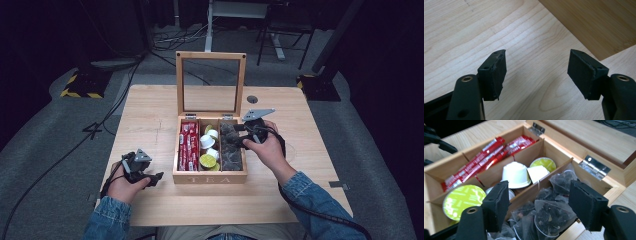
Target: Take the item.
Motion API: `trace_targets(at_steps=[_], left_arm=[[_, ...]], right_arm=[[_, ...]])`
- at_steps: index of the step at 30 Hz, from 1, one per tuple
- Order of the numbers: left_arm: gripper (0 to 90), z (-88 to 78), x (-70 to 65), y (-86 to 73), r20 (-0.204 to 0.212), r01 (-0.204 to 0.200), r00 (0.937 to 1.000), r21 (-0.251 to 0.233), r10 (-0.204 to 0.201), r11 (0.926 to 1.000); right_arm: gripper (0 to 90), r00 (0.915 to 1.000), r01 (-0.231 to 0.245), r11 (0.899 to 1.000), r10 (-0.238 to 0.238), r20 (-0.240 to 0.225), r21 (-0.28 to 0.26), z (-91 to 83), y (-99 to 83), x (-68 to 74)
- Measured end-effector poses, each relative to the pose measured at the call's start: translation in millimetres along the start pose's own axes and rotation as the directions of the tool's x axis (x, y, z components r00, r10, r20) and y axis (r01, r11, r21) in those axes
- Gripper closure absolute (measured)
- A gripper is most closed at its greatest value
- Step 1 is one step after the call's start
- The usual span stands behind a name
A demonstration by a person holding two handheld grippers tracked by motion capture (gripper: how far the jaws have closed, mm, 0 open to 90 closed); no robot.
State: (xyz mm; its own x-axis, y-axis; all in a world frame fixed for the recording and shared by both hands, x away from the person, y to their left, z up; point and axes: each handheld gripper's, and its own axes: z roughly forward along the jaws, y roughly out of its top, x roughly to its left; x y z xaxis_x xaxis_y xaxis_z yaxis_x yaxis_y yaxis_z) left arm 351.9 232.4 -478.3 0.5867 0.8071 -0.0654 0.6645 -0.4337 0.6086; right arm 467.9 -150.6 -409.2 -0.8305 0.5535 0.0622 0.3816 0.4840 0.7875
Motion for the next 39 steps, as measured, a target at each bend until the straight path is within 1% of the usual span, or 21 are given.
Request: trace_targets(at_steps=[2,5,8,9,10,12,15,18,20,22,24,26,28,30,31,33,34,36,38,39], left_arm=[[31.6,1.9,-0.1,-1.4,-0.002,-0.009,1.0000,0.007,0.009,0.9999],[31.3,5.3,0.3,-3.7,0.000,-0.006,1.0000,0.011,0.006,0.9999],[30.5,8.3,1.6,-5.4,0.000,0.013,0.9999,0.000,-0.013,0.9999],[30.2,9.4,1.8,-5.5,-0.001,0.014,0.9999,0.000,-0.014,0.9999],[30.1,9.6,2.4,-5.3,-0.006,0.008,1.0000,0.006,-0.008,1.0000],[29.8,11.3,2.8,-5.1,-0.006,0.004,1.0000,-0.004,-0.004,1.0000],[29.5,12.7,3.5,-4.9,-0.009,-0.001,1.0000,-0.013,0.001,0.9999],[29.4,13.9,3.9,-4.8,-0.009,-0.003,1.0000,-0.020,0.003,0.9998],[29.0,14.3,3.8,-4.7,-0.011,-0.012,0.9999,-0.021,0.012,0.9997],[28.1,15.0,3.1,-4.7,-0.016,-0.019,0.9997,-0.021,0.018,0.9996],[27.3,15.4,2.7,-5.0,-0.023,-0.021,0.9995,-0.026,0.020,0.9995],[26.7,15.9,2.9,-5.5,-0.017,-0.024,0.9996,-0.031,0.024,0.9992],[26.3,16.2,3.1,-5.9,-0.019,-0.030,0.9994,-0.034,0.029,0.9990],[25.7,16.5,3.0,-5.9,-0.025,-0.036,0.9991,-0.038,0.035,0.9986],[25.5,16.8,2.3,-6.1,-0.023,-0.032,0.9993,-0.037,0.031,0.9988],[24.9,17.2,2.0,-6.1,-0.022,-0.036,0.9991,-0.037,0.035,0.9987],[24.6,17.4,2.0,-6.2,-0.022,-0.035,0.9992,-0.038,0.035,0.9987],[24.4,17.9,2.3,-6.3,-0.024,-0.037,0.9991,-0.045,0.036,0.9983],[24.1,18.4,2.7,-6.6,-0.022,-0.036,0.9992,-0.050,0.035,0.9981],[24.1,19.1,3.3,-8.0,-0.025,-0.038,0.9990,-0.068,0.037,0.9970]], right_arm=[[33.8,0.9999,0.004,1.000,-0.004,0.012,0.016,3.4,-1.2,0.3],[35.3,0.9996,0.014,0.999,-0.015,0.026,0.042,7.4,-3.6,-1.0],[36.2,0.9987,0.012,0.998,-0.015,0.049,0.067,11.0,-6.4,-4.7],[37.6,0.9984,0.006,0.997,-0.010,0.056,0.075,12.2,-7.3,-5.8],[38.9,0.9980,0.007,0.996,-0.012,0.062,0.084,13.4,-8.1,-6.7],[41.8,0.9977,0.014,0.995,-0.020,0.065,0.100,16.1,-9.2,-7.4],[49.4,0.9952,0.047,0.991,-0.057,0.079,0.124,19.2,-9.5,-6.9],[50.5,0.9906,0.083,0.985,-0.098,0.095,0.153,21.7,-7.9,-4.4],[50.5,0.9857,0.109,0.978,-0.129,0.108,0.176,23.3,-6.7,-1.8],[51.3,0.9796,0.137,0.970,-0.163,0.118,0.200,25.0,-5.9,1.1],[55.3,0.9726,0.166,0.959,-0.198,0.122,0.228,26.5,-5.3,3.2],[59.3,0.9671,0.183,0.952,-0.219,0.129,0.245,27.1,-5.5,4.6],[63.2,0.9707,0.173,0.954,-0.208,0.121,0.246,26.9,-5.9,5.3],[68.6,0.9695,0.178,0.951,-0.214,0.120,0.253,26.0,-5.6,5.1],[70.0,0.9705,0.176,0.951,-0.211,0.117,0.253,25.7,-5.5,5.2],[72.7,0.9704,0.176,0.950,-0.212,0.116,0.257,24.8,-4.9,5.5],[73.6,0.9689,0.182,0.948,-0.218,0.117,0.260,24.0,-4.6,5.7],[75.1,0.9692,0.181,0.948,-0.217,0.116,0.260,23.4,-4.6,6.6],[75.7,0.9707,0.175,0.951,-0.210,0.118,0.254,22.9,-4.5,6.4],[76.0,0.9720,0.172,0.953,-0.205,0.114,0.248,22.5,-4.5,5.9]])
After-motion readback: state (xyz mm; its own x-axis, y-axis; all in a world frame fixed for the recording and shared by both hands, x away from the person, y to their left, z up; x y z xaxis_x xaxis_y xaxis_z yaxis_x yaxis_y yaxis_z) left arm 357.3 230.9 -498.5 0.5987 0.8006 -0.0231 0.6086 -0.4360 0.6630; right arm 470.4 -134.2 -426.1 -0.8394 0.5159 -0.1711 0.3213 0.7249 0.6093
